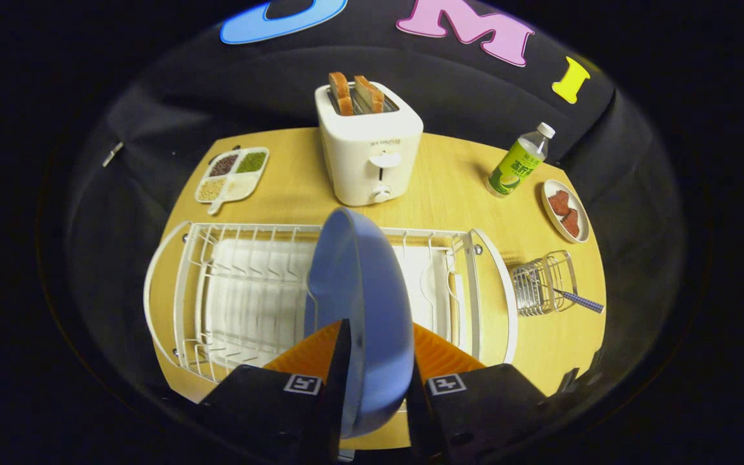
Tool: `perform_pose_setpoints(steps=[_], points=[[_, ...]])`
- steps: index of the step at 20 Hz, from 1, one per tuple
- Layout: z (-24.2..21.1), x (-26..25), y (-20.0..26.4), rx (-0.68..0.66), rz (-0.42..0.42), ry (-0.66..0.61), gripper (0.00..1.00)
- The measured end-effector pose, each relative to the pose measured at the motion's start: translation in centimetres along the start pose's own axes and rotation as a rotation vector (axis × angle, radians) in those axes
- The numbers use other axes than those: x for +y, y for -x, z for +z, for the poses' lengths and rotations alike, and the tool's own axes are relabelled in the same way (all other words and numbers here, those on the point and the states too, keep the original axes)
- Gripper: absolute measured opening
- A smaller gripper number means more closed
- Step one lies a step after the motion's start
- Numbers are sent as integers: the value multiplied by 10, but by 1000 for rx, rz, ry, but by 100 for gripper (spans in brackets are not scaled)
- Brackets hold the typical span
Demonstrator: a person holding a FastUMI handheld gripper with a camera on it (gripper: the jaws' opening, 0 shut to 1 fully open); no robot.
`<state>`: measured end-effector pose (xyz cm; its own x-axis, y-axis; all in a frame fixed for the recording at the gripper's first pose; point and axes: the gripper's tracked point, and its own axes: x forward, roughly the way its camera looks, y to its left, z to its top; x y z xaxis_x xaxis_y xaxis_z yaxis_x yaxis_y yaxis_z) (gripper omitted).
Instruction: Take the plate from the dish rack, then take the spoon from the basket and place it into the plate.
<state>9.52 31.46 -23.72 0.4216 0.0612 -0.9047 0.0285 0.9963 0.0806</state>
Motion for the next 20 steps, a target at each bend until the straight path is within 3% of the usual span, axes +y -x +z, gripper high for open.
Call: perform_pose_setpoints(steps=[1, 2, 11, 15, 20], points=[[2, 2, 0, 7, -7, -7, 38], [1, 1, 0, 18, -15, 4, 36], [28, -7, 29, -62, -109, 129, 33], [43, -16, 47, -108, -37, 67, 33], [53, -33, 95, -199, 168, 18, 33]])
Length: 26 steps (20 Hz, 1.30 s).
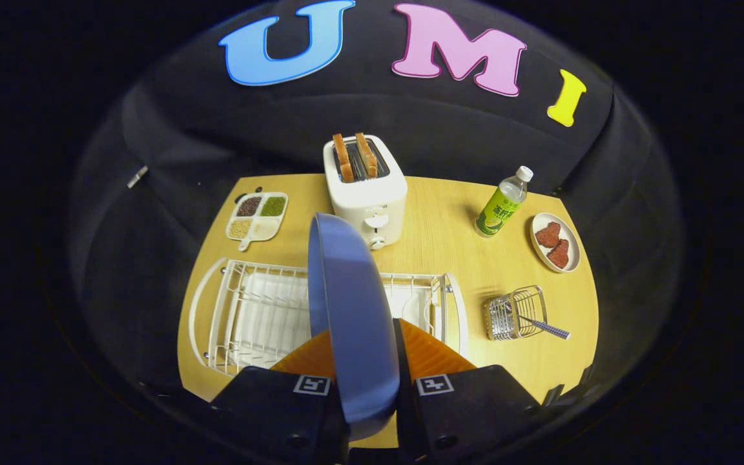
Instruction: Take the plate from the dish rack, then take the spoon from the basket and place it into the plate.
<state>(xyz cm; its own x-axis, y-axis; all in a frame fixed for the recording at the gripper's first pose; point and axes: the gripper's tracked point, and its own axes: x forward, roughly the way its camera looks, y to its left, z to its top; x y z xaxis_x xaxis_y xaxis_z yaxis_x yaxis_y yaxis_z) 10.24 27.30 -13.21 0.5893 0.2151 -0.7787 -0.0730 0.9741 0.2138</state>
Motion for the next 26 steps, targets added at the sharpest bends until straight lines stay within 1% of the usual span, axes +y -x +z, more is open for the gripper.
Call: perform_pose_setpoints(steps=[3, 6, 8, 13, 15, 17, 20, 22, 24, 26], points=[[-5, -12, 37, -50, 122, -40, 33], [-28, -32, 64, -63, 196, -77, 33], [-53, -45, 75, -39, 240, -101, 33], [-142, -70, 84, 77, 322, -123, 33], [-183, -78, 83, 131, 352, -145, 33], [-226, -83, 74, 186, 377, -203, 33], [-267, -93, 61, 232, 419, -268, 33], [-289, -97, 51, 253, 451, -291, 33], [-300, -103, 38, 268, 480, -333, 33], [-307, -111, 22, 277, 481, -364, 33]])
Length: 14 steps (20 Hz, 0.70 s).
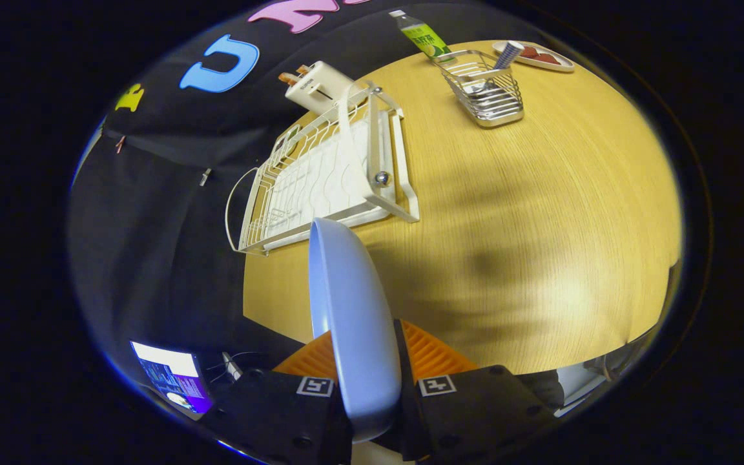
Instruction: Take the plate from the dish rack, then take the spoon from the basket and place it into the plate.
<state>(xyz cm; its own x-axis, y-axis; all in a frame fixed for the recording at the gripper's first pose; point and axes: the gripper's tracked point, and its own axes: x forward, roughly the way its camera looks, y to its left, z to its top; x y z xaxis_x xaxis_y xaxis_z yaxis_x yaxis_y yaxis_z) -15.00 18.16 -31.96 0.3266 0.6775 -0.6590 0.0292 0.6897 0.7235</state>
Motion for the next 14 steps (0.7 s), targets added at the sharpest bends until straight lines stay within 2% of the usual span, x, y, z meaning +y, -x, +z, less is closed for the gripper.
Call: perform_pose_setpoints(steps=[4, 7, 9, 10, 11, 14], points=[[3, -33, -12, 19, -42, -16, 33], [8, -44, -12, 29, -41, -53, 33], [12, -59, -13, 21, -92, -53, 36], [14, -66, -13, 18, -118, -49, 41], [15, -71, -14, 16, -139, -49, 51], [16, -85, -17, 19, -207, -25, 63]])
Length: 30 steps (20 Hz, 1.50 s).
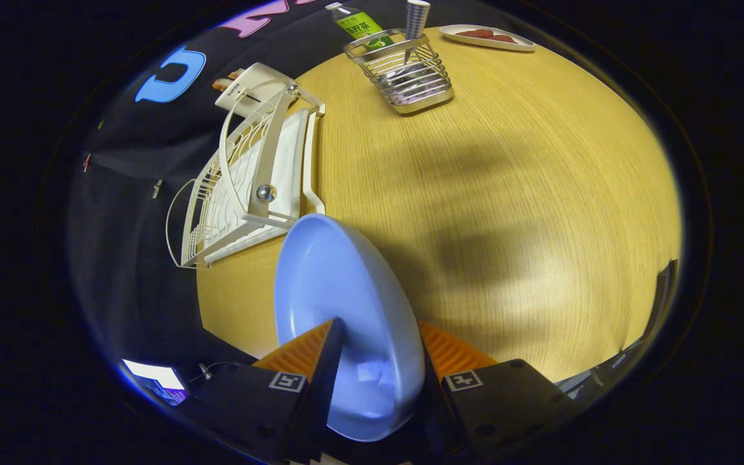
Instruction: Take the plate from the dish rack, then take the spoon from the basket and place it into the plate.
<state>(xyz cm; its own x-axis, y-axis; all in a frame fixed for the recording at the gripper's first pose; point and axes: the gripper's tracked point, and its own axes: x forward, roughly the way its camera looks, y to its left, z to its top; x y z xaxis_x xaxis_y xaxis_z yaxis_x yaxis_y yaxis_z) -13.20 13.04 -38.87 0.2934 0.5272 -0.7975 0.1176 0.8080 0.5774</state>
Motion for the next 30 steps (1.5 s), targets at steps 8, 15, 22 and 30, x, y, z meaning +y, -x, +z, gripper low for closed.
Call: perform_pose_setpoints(steps=[8, 15, 22, 30], points=[[26, -37, 10, -96, -169, 72, 80], [76, -22, 79, -297, -197, 267, 80], [175, 8, 144, -537, -264, 516, 77], [237, -20, 107, -507, -312, 539, 66]])
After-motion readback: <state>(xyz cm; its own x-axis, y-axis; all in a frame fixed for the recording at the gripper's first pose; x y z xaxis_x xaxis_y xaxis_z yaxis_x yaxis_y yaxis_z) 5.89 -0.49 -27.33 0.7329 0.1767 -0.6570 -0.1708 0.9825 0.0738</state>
